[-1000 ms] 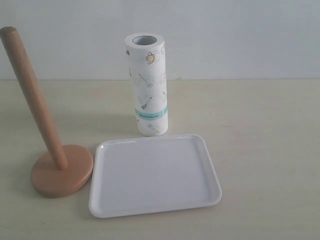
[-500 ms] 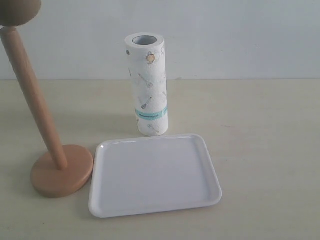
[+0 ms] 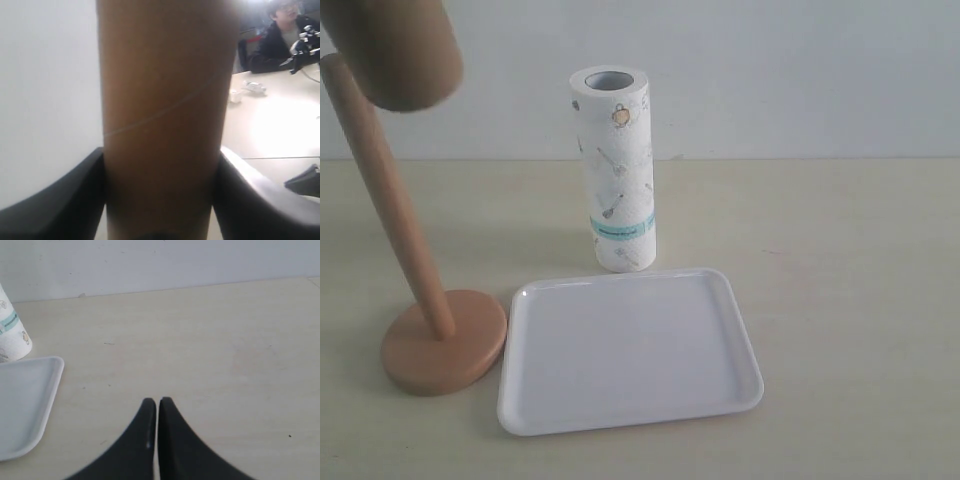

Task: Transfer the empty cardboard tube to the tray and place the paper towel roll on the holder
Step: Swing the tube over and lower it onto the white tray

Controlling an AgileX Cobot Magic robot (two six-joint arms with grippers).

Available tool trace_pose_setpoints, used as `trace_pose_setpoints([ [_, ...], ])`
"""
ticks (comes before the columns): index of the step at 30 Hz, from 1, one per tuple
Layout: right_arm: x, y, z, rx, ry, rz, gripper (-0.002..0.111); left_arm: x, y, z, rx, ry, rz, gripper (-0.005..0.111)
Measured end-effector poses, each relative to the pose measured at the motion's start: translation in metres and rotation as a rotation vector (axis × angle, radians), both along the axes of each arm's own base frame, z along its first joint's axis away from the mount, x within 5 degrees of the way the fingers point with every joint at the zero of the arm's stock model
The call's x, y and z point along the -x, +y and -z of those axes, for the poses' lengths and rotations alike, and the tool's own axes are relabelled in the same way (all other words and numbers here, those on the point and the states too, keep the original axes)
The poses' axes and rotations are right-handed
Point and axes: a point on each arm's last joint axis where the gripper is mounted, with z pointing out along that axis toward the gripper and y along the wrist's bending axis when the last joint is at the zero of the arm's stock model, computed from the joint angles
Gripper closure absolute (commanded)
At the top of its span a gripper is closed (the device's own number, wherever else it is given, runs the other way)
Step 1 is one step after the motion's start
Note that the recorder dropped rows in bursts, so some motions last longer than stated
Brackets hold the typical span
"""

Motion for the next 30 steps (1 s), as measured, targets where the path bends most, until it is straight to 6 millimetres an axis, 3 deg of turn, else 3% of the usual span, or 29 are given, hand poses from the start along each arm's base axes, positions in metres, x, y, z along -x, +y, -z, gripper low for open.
trace_pose_setpoints([
  [8, 0.0, 0.0, 0.0, 0.0, 0.0, 0.0, 0.107, -0.017, -0.05, 0.022, -0.032, 0.101, 0.167, 0.103],
  [16, 0.0, 0.0, 0.0, 0.0, 0.0, 0.0, 0.107, -0.044, -0.105, 0.064, -0.221, 0.124, 0.044, 0.103],
  [21, 0.0, 0.0, 0.0, 0.0, 0.0, 0.0, 0.107, -0.063, -0.134, 0.097, -0.326, 0.125, -0.035, 0.103],
  [30, 0.0, 0.0, 0.0, 0.0, 0.0, 0.0, 0.107, -0.104, -0.164, 0.173, -0.582, 0.107, -0.2, 0.103],
])
